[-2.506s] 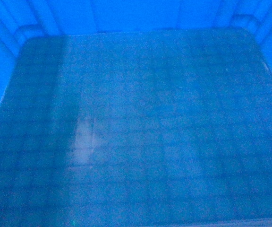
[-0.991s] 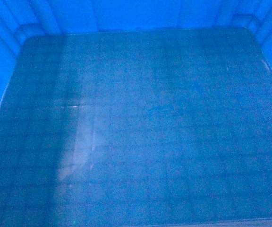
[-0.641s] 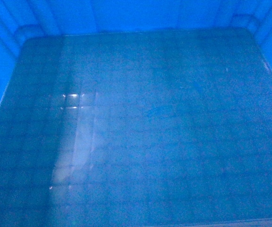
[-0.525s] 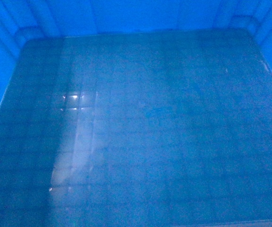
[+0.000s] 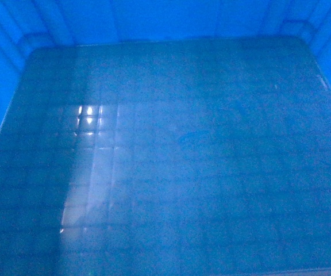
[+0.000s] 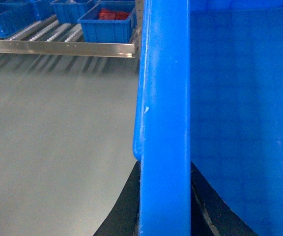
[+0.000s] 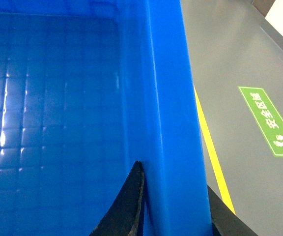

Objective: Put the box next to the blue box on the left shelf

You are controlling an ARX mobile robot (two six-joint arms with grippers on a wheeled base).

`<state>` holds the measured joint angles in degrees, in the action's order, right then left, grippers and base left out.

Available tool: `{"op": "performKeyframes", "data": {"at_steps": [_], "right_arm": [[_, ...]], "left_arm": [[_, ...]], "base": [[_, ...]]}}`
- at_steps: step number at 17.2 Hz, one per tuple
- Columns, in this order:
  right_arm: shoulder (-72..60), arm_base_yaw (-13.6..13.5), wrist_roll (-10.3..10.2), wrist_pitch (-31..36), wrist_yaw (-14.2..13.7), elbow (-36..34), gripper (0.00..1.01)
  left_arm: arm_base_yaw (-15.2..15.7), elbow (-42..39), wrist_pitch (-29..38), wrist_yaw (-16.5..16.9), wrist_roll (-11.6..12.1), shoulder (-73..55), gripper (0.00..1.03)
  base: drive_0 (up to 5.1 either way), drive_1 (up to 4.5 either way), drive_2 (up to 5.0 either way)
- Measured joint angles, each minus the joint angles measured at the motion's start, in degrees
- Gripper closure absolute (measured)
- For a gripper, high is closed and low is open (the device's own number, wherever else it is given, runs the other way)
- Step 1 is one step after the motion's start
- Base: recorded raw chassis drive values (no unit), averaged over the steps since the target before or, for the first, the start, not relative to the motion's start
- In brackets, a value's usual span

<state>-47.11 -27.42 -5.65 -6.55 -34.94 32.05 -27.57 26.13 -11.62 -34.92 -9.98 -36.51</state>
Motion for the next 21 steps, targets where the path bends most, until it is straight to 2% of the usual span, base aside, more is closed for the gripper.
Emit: {"op": "performKeyframes", "data": {"at_steps": [21], "right_arm": [[0.04, 0.0, 0.02, 0.09, -0.02, -0.02, 0.85]], "left_arm": [[0.02, -0.02, 0.07, -0.02, -0.02, 0.07, 0.91]], "base": [[0.0, 3.98, -4.0]]}}
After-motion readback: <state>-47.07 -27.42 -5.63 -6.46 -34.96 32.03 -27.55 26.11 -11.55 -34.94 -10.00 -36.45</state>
